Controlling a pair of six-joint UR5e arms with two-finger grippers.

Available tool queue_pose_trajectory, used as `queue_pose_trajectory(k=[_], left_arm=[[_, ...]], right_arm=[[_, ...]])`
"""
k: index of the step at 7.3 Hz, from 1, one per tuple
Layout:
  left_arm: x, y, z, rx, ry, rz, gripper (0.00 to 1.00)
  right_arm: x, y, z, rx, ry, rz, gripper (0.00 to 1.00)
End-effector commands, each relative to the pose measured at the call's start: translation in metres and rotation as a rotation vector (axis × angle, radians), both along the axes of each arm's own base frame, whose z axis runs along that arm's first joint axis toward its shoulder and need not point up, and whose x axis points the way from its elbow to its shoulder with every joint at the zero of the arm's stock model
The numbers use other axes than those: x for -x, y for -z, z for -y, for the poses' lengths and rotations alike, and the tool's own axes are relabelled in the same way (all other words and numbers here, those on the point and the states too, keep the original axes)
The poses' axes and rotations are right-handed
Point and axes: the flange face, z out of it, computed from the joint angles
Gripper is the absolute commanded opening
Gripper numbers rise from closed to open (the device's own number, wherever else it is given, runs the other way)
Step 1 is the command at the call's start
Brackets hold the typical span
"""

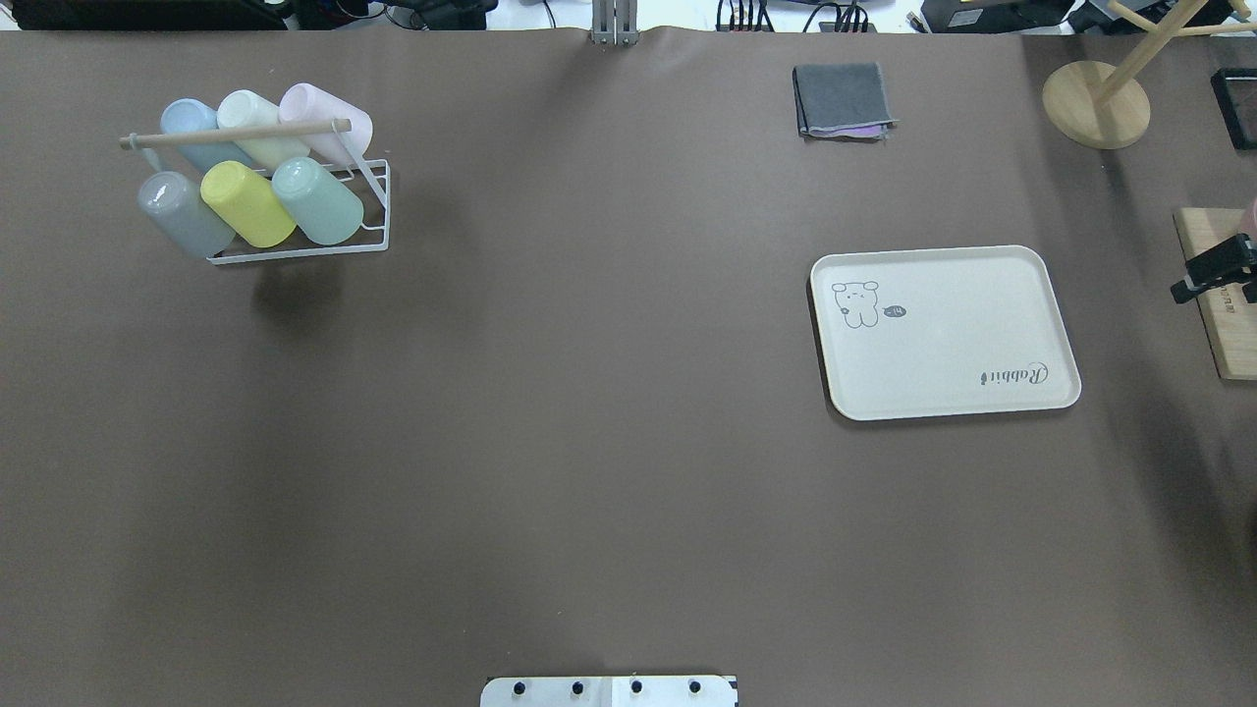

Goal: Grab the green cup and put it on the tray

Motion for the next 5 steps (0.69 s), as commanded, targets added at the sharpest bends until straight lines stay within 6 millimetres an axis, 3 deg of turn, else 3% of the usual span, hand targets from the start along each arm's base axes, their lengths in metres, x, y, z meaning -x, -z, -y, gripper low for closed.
queue_pose_trajectory(k=[1,2,3,4,5], left_arm=[[-0.089,0.048,-0.01,-0.023,-0.134,-0.021,0.99],[-0.12,0.091,0.001,-0.053,-0.12,-0.048,0.99],[-0.137,0.109,-0.002,-0.104,-0.16,-0.064,0.99],[-0.171,0.132,-0.013,-0.172,-0.232,-0.06,0.99],[-0.219,0.161,-0.028,-0.302,-0.294,0.027,0.99]], right_arm=[[0.055,-0.013,0.019,0.014,-0.045,0.049,1.0],[0.079,-0.018,0.028,0.018,-0.058,0.072,1.0],[0.097,-0.008,0.036,-0.009,-0.048,0.073,1.0],[0.109,-0.006,0.036,-0.012,-0.033,0.07,1.0],[0.114,-0.006,0.037,-0.018,-0.03,0.065,0.94]])
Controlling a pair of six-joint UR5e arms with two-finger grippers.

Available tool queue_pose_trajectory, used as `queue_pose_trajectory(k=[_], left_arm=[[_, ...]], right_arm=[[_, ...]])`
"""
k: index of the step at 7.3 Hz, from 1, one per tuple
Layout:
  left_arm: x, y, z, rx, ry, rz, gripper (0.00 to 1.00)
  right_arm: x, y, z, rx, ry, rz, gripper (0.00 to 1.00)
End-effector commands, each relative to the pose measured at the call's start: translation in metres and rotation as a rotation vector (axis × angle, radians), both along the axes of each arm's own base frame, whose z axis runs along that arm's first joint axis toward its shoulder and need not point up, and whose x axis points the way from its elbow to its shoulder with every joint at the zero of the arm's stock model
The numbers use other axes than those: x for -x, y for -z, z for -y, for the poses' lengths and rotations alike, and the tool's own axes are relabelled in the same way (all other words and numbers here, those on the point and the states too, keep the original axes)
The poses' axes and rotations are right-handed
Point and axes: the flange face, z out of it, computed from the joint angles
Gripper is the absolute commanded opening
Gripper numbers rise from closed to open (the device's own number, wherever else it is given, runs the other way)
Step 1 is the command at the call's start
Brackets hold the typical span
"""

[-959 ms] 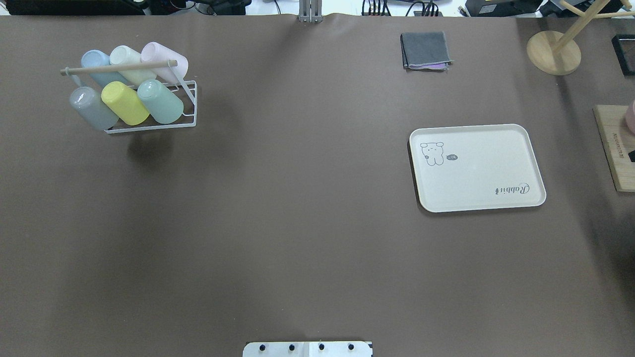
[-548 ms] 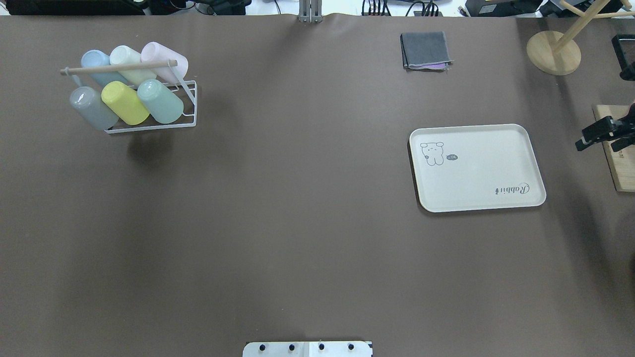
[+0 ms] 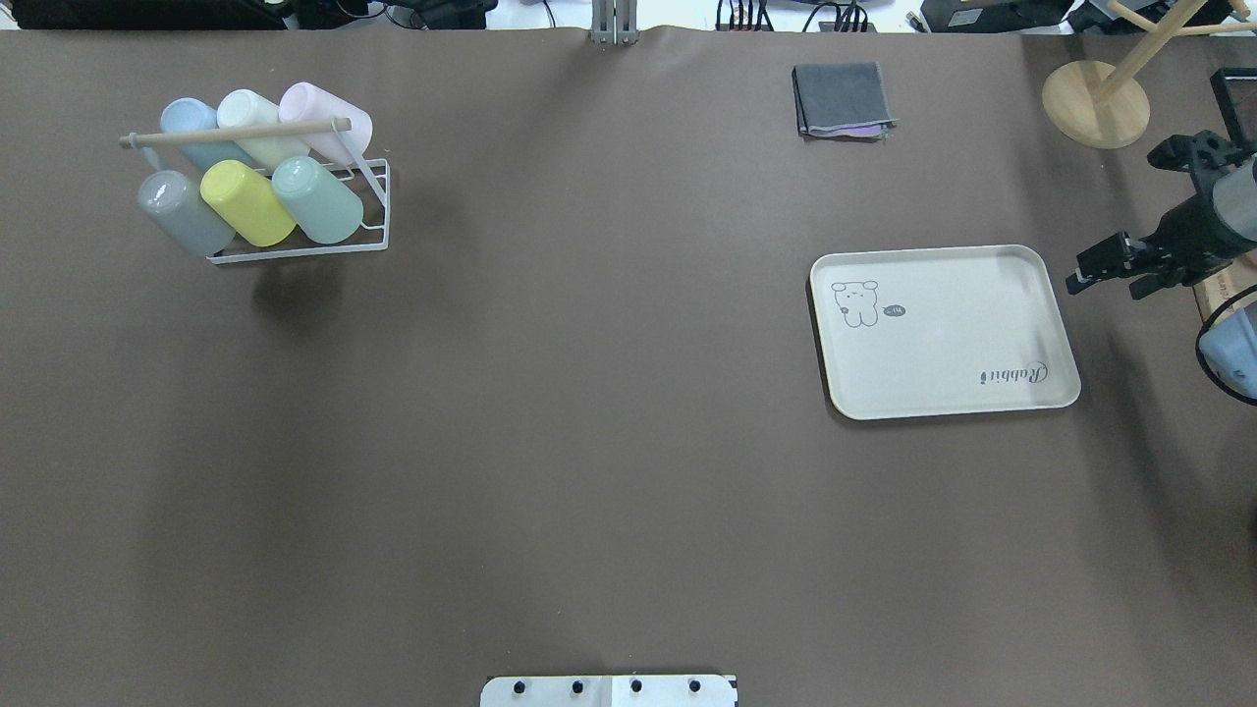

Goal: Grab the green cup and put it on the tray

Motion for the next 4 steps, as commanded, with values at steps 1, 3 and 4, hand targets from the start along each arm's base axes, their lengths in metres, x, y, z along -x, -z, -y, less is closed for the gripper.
queue_pose_trajectory(k=[1,3,4], left_arm=[[-0.108,0.055,-0.039,-0.264,-0.148,0.103,0.99],[-0.18,0.065,-0.065,-0.465,-0.314,0.232,0.98],[-0.189,0.054,-0.068,-0.478,-0.409,0.314,0.98]], right_arm=[[0.014,0.001,0.001,-0.006,0.012,-0.004,0.88],[0.015,-0.003,0.0,-0.002,0.016,-0.007,0.76],[0.015,-0.007,-0.002,0.005,0.017,-0.01,0.72]])
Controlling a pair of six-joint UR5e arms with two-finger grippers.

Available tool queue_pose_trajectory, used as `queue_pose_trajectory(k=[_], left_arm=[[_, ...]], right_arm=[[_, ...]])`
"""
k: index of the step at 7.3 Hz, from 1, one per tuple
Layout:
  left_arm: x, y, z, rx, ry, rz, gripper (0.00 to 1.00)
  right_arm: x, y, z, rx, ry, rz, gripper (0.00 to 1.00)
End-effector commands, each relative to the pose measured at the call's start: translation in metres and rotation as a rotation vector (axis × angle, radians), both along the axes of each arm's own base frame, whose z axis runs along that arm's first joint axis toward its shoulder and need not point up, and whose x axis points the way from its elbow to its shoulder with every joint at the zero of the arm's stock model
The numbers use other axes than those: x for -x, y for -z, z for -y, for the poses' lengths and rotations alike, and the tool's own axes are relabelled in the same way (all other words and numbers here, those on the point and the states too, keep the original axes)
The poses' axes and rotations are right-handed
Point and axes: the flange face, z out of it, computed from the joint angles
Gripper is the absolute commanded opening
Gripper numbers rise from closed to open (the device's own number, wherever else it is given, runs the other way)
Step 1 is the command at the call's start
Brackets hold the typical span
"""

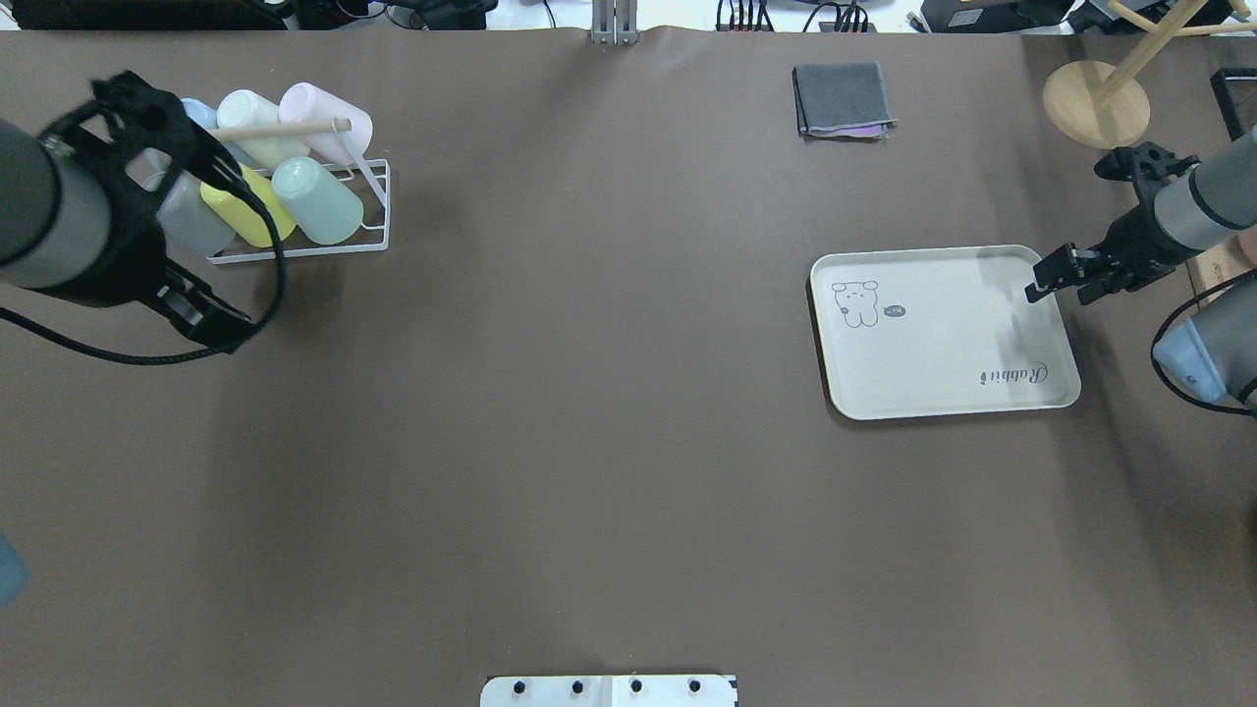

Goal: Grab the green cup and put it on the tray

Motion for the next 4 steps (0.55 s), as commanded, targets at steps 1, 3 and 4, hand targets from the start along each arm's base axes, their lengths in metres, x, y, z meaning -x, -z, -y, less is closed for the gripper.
queue_pose_trajectory(k=[1,3,4], left_arm=[[-0.038,0.013,-0.011,-0.254,-0.25,0.2,0.98],[-0.091,0.003,-0.034,-0.506,-0.367,0.459,0.98],[-0.111,-0.003,-0.041,-0.578,-0.356,0.544,0.98]], right_arm=[[-0.002,-0.012,-0.006,0.015,0.003,-0.008,0.71],[-0.003,-0.017,-0.007,0.025,0.003,-0.013,0.68],[-0.003,-0.018,-0.007,0.026,0.003,-0.014,0.64]])
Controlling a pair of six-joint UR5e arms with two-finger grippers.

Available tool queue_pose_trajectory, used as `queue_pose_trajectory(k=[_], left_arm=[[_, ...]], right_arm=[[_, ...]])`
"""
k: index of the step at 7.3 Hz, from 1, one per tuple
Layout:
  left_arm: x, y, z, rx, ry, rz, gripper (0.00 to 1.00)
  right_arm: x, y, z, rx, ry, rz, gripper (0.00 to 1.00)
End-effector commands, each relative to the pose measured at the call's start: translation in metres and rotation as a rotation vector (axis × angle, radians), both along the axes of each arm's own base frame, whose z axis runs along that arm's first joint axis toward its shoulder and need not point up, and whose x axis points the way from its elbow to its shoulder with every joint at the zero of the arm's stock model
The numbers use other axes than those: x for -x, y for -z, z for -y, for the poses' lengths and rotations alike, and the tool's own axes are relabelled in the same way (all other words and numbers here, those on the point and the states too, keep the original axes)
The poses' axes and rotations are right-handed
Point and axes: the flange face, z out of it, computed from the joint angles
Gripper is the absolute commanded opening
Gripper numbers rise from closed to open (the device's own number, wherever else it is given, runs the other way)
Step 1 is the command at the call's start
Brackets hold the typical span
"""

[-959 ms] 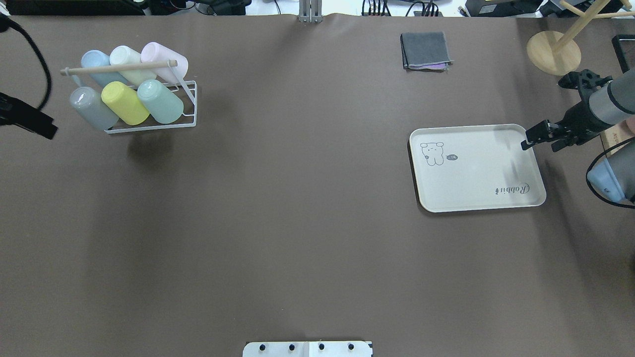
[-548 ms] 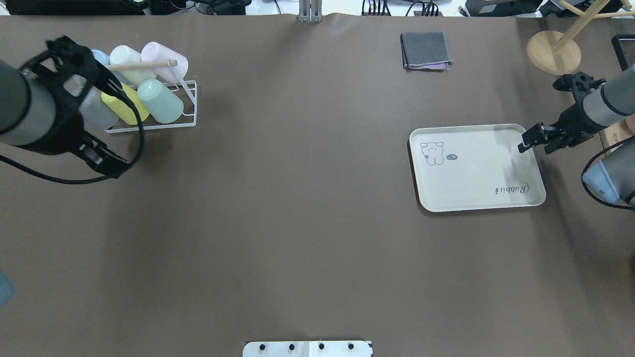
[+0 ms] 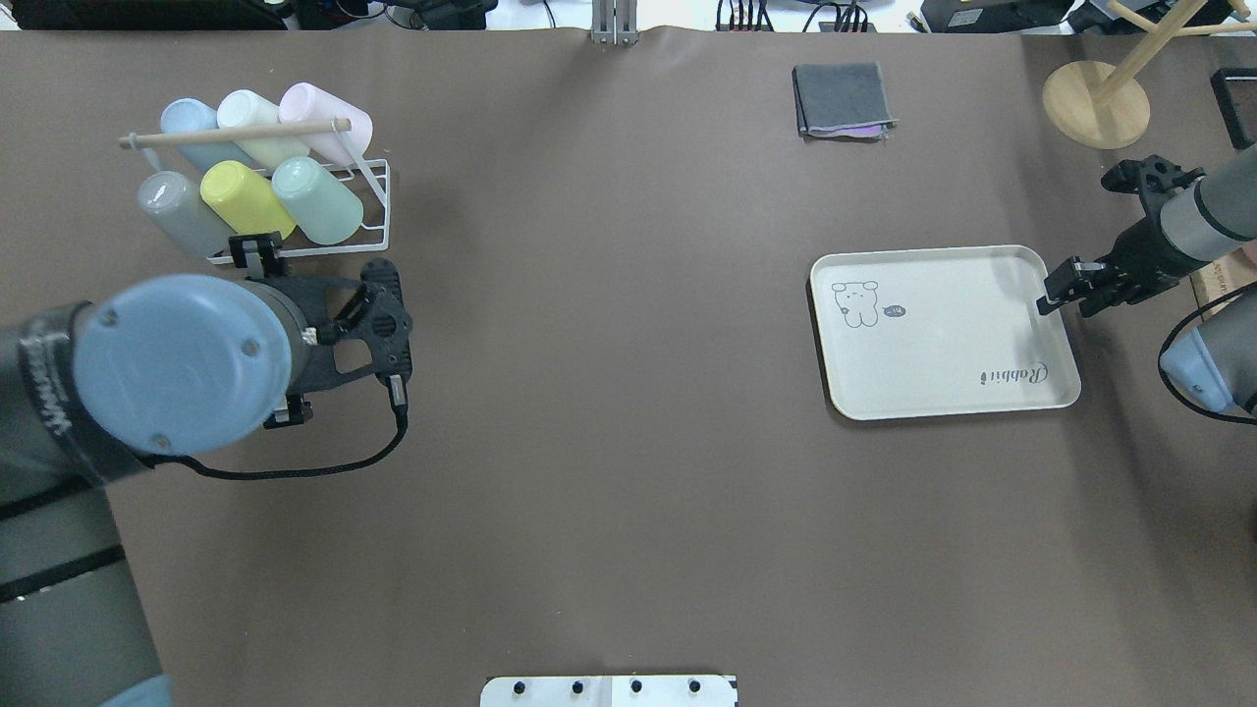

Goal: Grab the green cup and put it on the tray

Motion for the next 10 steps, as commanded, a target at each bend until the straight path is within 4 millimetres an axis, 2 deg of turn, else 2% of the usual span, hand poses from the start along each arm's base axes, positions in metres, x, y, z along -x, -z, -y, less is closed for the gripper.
queue_pose_trajectory(k=[1,2,4,6,9,10], left_arm=[[-0.038,-0.01,-0.017,-0.218,-0.108,0.222,0.98],[-0.046,-0.017,-0.012,-0.295,-0.193,0.354,0.99],[-0.082,-0.05,0.016,-0.426,-0.254,0.663,0.99],[-0.111,-0.091,0.031,-0.44,-0.253,0.795,0.98],[-0.137,-0.125,0.047,-0.487,-0.237,0.956,0.98],[-0.139,-0.13,0.05,-0.513,-0.254,1.016,0.98]], right_arm=[[0.0,-0.002,-0.001,0.005,0.001,-0.001,0.57],[0.001,-0.002,0.0,0.004,0.001,-0.001,0.56],[0.002,0.002,0.002,0.0,0.001,0.003,0.52],[0.004,0.005,0.004,-0.003,0.001,0.003,0.47],[0.006,0.005,0.004,-0.005,0.004,0.002,0.45],[0.007,0.005,0.003,-0.004,0.005,0.002,0.45]])
